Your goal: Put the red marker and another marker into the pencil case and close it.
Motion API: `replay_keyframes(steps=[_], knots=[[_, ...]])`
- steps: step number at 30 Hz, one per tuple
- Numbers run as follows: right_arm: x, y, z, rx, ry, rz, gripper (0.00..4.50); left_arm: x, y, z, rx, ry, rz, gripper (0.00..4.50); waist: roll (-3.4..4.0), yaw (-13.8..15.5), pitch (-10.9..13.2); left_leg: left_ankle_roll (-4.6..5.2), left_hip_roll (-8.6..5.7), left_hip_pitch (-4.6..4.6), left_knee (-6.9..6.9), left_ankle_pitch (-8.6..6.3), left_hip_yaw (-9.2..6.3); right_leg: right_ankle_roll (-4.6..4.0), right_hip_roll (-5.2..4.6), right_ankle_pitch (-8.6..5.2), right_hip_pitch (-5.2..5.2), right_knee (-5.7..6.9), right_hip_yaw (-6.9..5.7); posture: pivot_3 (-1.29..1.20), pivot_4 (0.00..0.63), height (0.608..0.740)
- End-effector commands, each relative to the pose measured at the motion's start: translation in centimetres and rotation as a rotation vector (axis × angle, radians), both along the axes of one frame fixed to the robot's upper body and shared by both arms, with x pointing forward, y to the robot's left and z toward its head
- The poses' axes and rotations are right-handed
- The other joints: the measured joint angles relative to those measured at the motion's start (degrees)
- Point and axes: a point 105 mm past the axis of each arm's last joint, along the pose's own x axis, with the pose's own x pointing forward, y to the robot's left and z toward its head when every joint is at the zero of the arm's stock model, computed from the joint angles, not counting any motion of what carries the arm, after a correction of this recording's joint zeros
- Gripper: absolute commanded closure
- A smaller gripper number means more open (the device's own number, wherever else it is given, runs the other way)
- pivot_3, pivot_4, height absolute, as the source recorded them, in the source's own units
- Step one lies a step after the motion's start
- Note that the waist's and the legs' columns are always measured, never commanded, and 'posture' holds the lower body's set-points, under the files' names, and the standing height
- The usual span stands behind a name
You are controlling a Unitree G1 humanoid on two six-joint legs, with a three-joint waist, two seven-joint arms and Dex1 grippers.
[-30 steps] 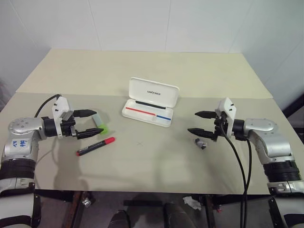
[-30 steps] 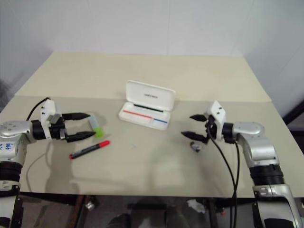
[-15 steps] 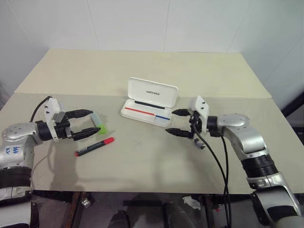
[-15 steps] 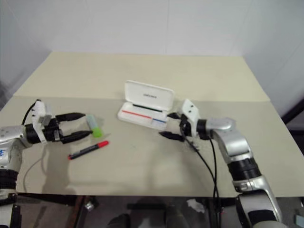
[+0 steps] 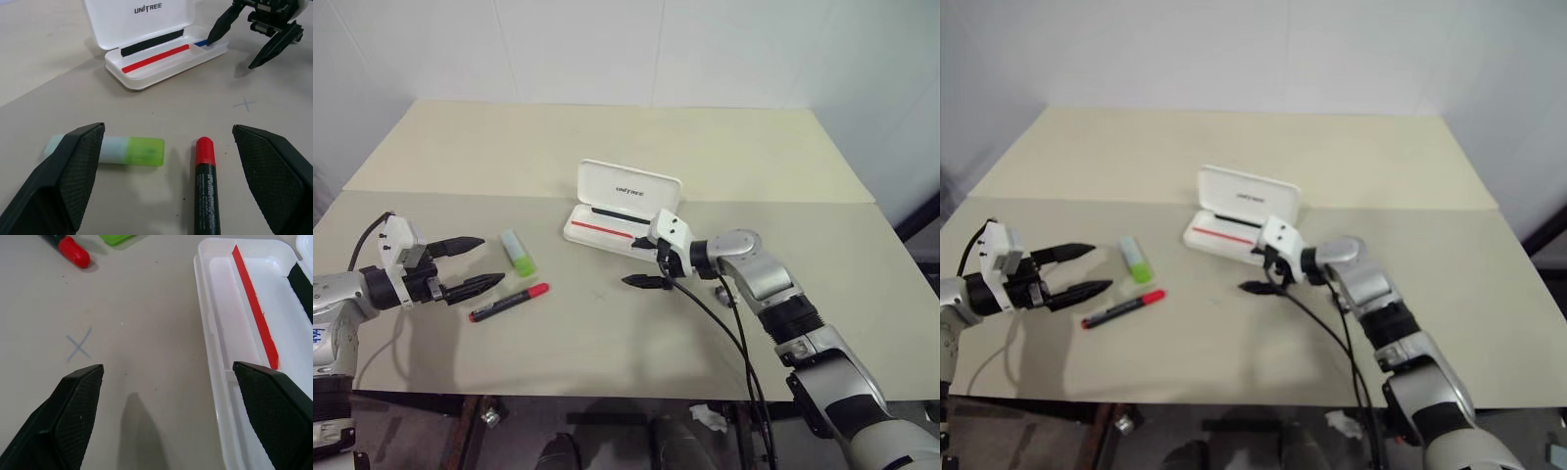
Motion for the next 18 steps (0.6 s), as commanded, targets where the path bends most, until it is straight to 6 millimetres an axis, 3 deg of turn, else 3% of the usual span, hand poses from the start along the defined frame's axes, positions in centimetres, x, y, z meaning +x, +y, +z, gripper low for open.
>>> replay_keyframes(steps=[1, 15, 18], knots=[[0.7, 0.4, 0.7, -0.023, -0.046, 0.009, 0.00, -0.6, 0.2, 1.5, 0.010, -0.056, 0.011, 0.02, 0.00, -0.06, 0.00, 0.00, 0.00, 0.00, 0.00, 0.00, 0.00, 0.00, 0.00, 0.00, 0.00, 0.01, 0.00, 0.00, 0.150, 0.740], [1.6, 0.2, -0.7, -0.152, 0.027, -0.012, 0.00, -1.4, 0.2, 1.3, 0.007, -0.060, 0.033, 0.02, 0.00, -0.34, 0.00, 0.00, 0.01, 0.01, -0.04, 0.00, 0.00, -0.03, 0.00, -0.01, -0.03, 0.02, -0.01, 0.00, 0.150, 0.740], [1.8, 0.4, -0.6, -0.155, 0.042, -0.028, 0.63, -1.6, 0.1, 1.2, 0.007, -0.059, 0.035, 0.00, 0.00, -0.40, 0.00, 0.00, 0.00, 0.02, -0.04, 0.00, 0.00, -0.04, 0.00, -0.02, -0.02, 0.01, -0.01, 0.00, 0.150, 0.740]])
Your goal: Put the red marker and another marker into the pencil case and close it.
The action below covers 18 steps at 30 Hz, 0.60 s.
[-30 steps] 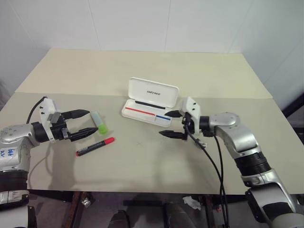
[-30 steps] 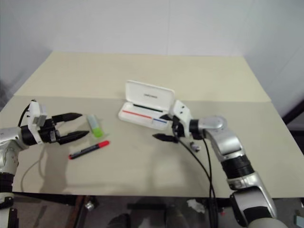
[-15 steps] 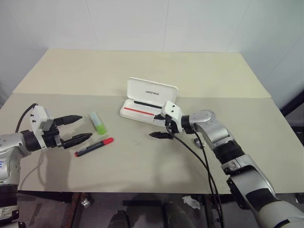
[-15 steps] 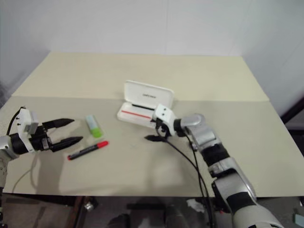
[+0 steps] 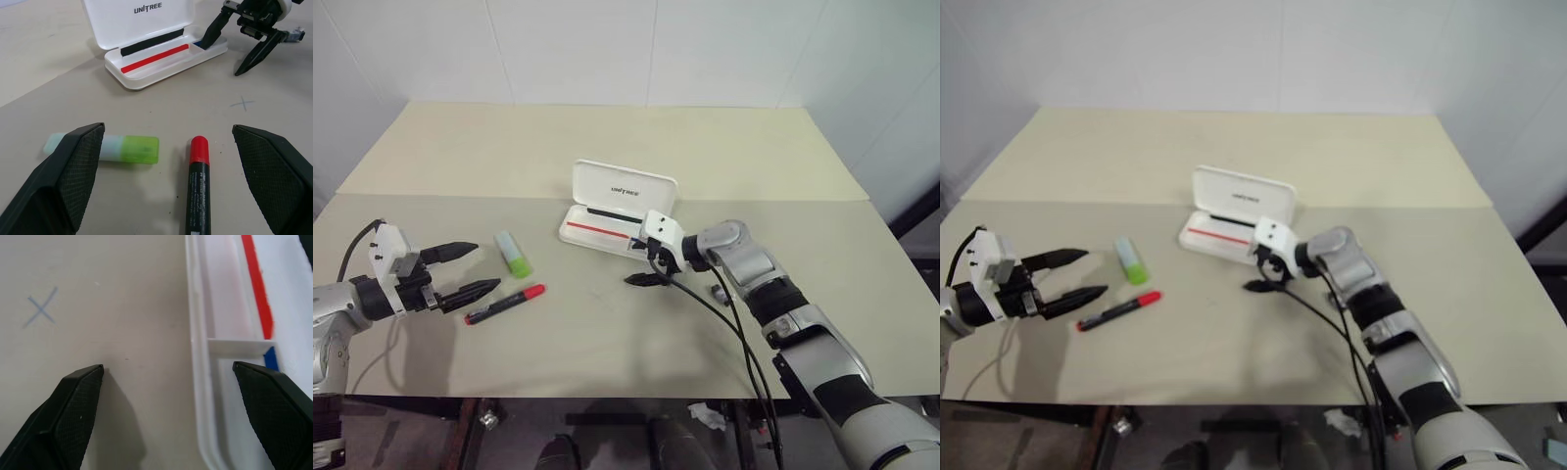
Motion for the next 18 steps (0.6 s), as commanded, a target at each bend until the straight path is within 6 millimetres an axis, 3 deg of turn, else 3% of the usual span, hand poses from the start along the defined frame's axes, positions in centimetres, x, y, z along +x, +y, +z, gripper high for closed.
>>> replay_keyframes(steps=[1, 11, 18], knots=[[0.2, 0.4, 0.3, -0.003, 0.008, -0.006, 1.00, -0.6, 0.0, 1.3, 0.002, -0.052, -0.004, 0.00, 0.00, -0.01, 0.00, 0.00, 0.00, 0.00, 0.00, 0.00, 0.00, 0.00, 0.00, 0.00, 0.00, -0.01, 0.01, 0.00, 0.150, 0.740], [0.8, 0.4, 1.2, 0.005, -0.035, -0.024, 4.47, -0.5, -0.1, 1.4, -0.003, -0.054, -0.006, 0.00, 0.00, -0.59, 0.00, -0.01, 0.00, 0.00, -0.06, -0.01, 0.00, -0.02, 0.00, -0.01, 0.00, -0.02, 0.00, 0.00, 0.150, 0.740], [0.9, 0.2, 3.3, 0.073, -0.154, -0.010, 4.47, -0.2, -0.3, 1.5, -0.007, -0.053, -0.015, 0.00, 0.00, -1.02, 0.00, -0.02, 0.00, 0.00, -0.04, -0.01, 0.00, -0.01, -0.01, -0.01, 0.00, -0.02, 0.00, 0.00, 0.150, 0.740]])
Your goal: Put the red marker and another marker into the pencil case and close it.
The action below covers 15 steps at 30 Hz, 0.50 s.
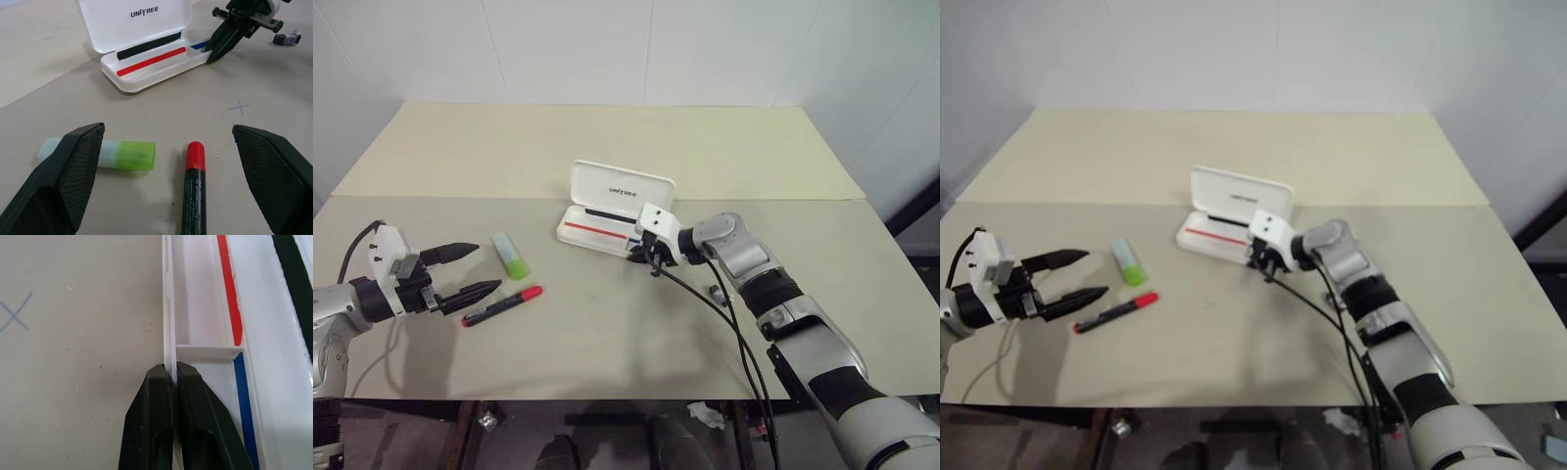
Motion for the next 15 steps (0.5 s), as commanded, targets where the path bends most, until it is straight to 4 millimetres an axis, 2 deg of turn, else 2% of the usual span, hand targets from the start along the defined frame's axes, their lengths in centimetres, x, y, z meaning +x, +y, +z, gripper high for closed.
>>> replay_keyframes(steps=[1, 8, 15], knots=[[0.0, -0.1, 3.1, 0.091, -0.134, 0.024, 4.47, 0.0, -0.1, 1.3, 0.001, -0.047, -0.010, 0.00, 0.00, -0.03, 0.00, 0.00, 0.00, -0.01, 0.00, 0.00, 0.00, 0.00, 0.00, 0.00, 0.00, 0.00, 0.00, 0.00, 0.150, 0.740], [-2.9, -0.7, 5.5, 0.148, -0.223, 0.124, 4.47, 0.1, 0.0, 1.2, -0.003, -0.036, -0.012, 0.00, 0.00, -0.07, 0.00, -0.03, 0.01, -0.02, -0.18, -0.02, 0.00, 0.01, 0.00, -0.01, -0.05, -0.07, 0.00, 0.00, 0.150, 0.740], [-5.8, -2.5, 4.9, 0.038, -0.212, 0.157, 4.47, 0.4, -0.4, 1.2, -0.007, -0.031, -0.026, 0.00, -0.01, 0.20, 0.00, -0.02, 0.01, -0.02, -0.18, -0.02, -0.01, -0.04, 0.00, -0.04, -0.07, -0.07, 0.00, 0.00, 0.150, 0.740]])
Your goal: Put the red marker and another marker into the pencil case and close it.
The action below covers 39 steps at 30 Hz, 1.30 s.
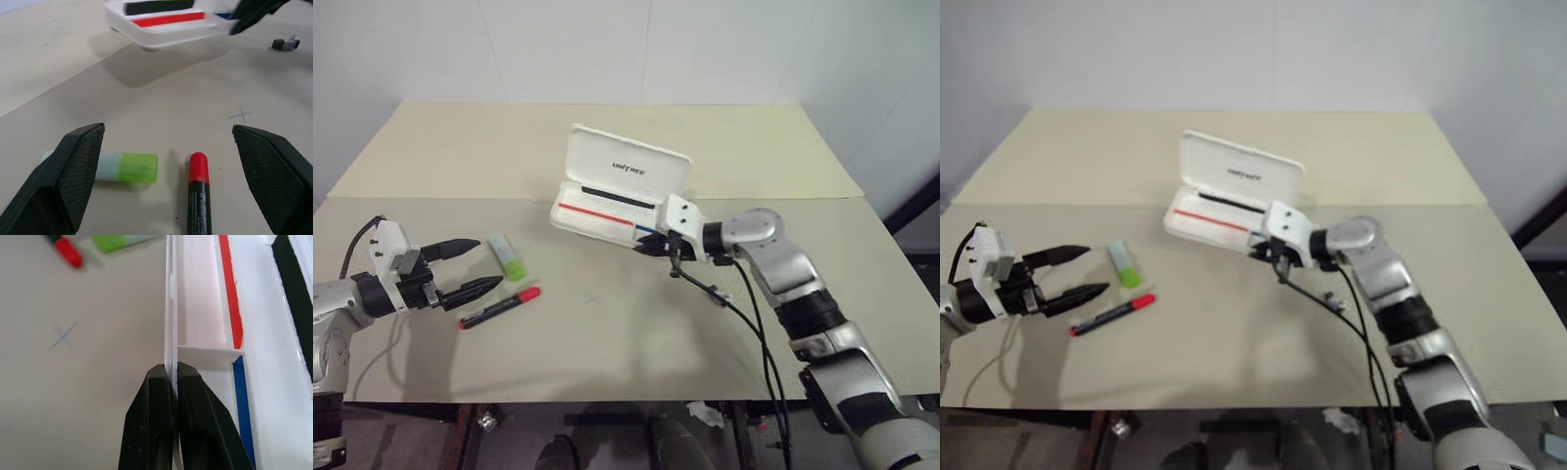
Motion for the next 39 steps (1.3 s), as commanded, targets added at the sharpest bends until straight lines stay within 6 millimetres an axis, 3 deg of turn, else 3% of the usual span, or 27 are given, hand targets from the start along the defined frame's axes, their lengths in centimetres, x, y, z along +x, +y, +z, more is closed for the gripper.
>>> replay_keyframes(steps=[1, 5, 9, 16, 24, 39], knots=[[-2.1, -0.3, 0.8, -0.029, -0.023, 0.044, 4.47, 0.1, -0.2, 0.8, -0.003, -0.025, -0.016, 0.00, 0.00, 0.10, 0.00, 0.00, 0.00, 0.00, 0.00, 0.00, 0.00, 0.00, 0.00, 0.00, 0.00, 0.00, 0.00, 0.00, 0.150, 0.740], [-4.2, -0.7, -0.6, -0.083, 0.024, 0.077, 4.47, 0.1, -0.3, 0.7, -0.012, -0.014, -0.026, 0.00, 0.00, 0.26, 0.00, 0.00, 0.00, 0.00, 0.00, 0.00, 0.01, -0.02, 0.01, -0.02, -0.01, -0.01, 0.01, 0.00, 0.150, 0.740], [-5.8, 0.3, -3.0, -0.151, 0.071, 0.108, 4.47, 0.2, -0.6, 0.3, -0.021, -0.003, -0.049, 0.00, -0.01, 0.22, -0.01, 0.00, 0.01, 0.02, 0.00, 0.00, 0.01, -0.05, 0.03, -0.04, -0.01, 0.01, 0.00, 0.00, 0.150, 0.740], [-7.6, 1.7, -3.9, -0.177, 0.085, 0.169, 4.47, 0.3, -0.8, 0.5, -0.025, -0.015, -0.054, 0.00, -0.02, 0.62, -0.01, 0.00, 0.01, 0.00, 0.07, 0.00, 0.03, -0.05, 0.02, -0.03, -0.02, 0.01, 0.00, 0.00, 0.150, 0.740], [-7.8, 1.6, -4.2, -0.186, 0.107, 0.150, 4.47, 0.0, -0.6, 0.2, -0.022, -0.011, -0.047, 0.00, -0.03, 1.55, -0.01, 0.00, 0.01, 0.00, 0.09, 0.00, 0.03, -0.07, 0.02, -0.04, -0.02, 0.01, 0.00, 0.00, 0.150, 0.740], [-6.9, -0.6, -4.8, -0.186, 0.103, 0.078, 4.47, 0.2, -0.9, 0.0, -0.022, -0.011, -0.055, 0.00, -0.03, 2.76, -0.01, 0.00, 0.01, 0.00, 0.09, 0.00, 0.03, -0.12, 0.02, -0.07, -0.02, 0.00, -0.01, 0.00, 0.150, 0.740]])
